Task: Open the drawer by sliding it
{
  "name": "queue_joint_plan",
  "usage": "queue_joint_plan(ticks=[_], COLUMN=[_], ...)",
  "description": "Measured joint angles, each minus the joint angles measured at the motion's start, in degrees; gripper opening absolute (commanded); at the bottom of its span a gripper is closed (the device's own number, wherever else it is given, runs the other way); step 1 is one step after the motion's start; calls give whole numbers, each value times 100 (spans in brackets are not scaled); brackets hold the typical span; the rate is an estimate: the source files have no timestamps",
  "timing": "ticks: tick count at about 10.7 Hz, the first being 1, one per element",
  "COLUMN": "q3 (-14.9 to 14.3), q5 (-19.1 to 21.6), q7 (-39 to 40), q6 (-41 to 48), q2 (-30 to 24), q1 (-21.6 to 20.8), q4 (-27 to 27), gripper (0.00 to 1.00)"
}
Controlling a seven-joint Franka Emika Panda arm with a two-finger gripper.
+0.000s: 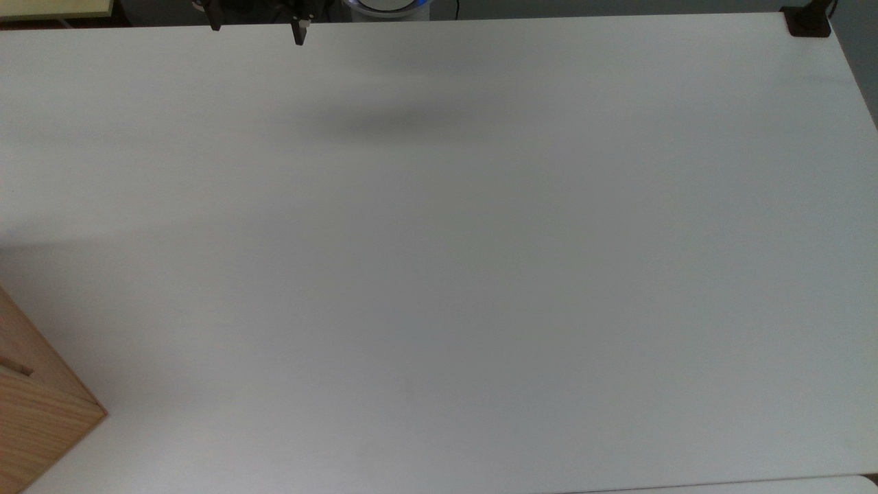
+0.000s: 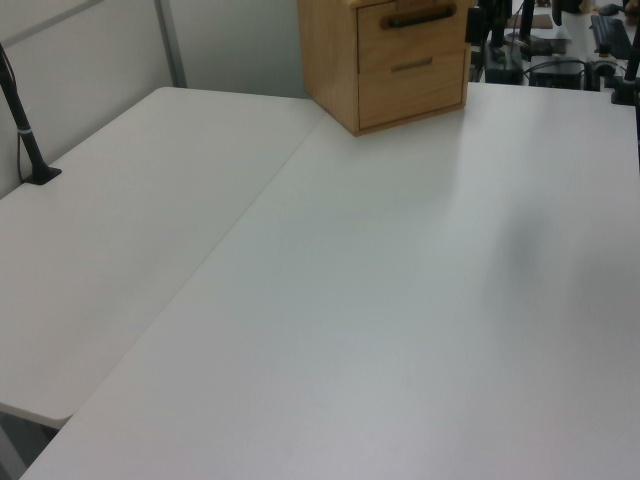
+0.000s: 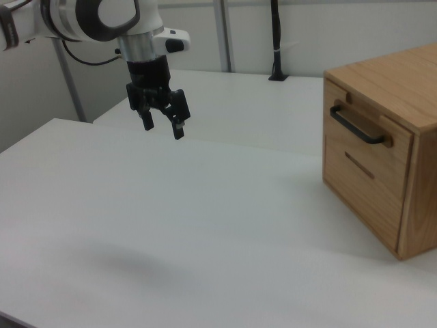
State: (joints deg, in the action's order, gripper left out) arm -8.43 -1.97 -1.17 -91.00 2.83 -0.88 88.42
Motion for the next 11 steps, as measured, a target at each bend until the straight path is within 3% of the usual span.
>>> queue_joint_plan(ticks=[11], q3=[-3], q5=[109], q7=[-7], q6=[242], q2=[3], q1=[1], q4=[-5], gripper=[100])
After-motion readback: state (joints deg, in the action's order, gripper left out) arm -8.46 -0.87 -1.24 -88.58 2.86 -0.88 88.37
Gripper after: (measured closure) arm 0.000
